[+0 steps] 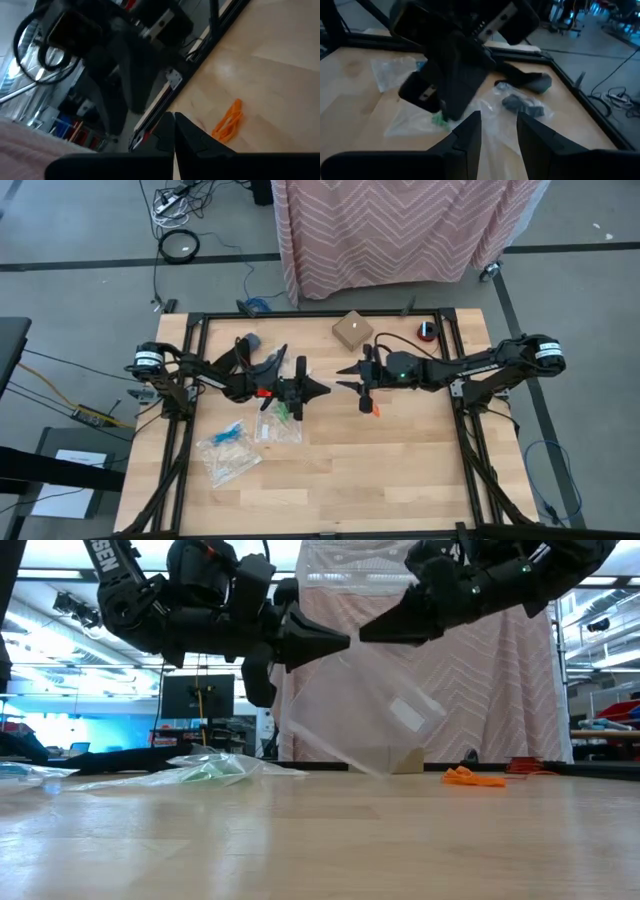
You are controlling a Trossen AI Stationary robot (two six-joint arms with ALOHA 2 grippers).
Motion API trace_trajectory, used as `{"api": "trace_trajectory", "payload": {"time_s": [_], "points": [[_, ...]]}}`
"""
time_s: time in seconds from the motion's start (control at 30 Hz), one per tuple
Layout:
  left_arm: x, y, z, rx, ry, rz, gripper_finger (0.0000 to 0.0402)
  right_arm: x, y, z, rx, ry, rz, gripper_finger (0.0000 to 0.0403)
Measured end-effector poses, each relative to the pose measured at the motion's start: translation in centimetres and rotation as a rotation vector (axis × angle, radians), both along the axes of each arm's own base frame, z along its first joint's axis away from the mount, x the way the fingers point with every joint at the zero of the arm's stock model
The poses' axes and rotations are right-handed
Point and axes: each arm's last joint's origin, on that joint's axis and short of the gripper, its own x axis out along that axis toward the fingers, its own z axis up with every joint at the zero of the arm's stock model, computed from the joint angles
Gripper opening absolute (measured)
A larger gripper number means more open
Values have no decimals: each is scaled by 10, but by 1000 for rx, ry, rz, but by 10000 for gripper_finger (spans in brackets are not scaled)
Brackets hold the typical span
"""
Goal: Sort rubber bands
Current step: Open the transparent zip bag
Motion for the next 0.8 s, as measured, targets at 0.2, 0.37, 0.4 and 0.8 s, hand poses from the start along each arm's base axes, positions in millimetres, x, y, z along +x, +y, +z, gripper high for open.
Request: {"api": "trace_trajectory", "payload": {"time_s": [0.2,0.37,0.4,0.8], "points": [[0,1,0,2,4,46,6,-5,8,2,5,35,57,113],[0,1,0,2,3,47,6,-8,8,-5,-14,107,10,113],[0,1,0,2,3,47,6,-8,8,-5,-14,113,8,113],[0,1,1,-2,-6,46,7,-7,7,-6,-30,121,9,113]]}}
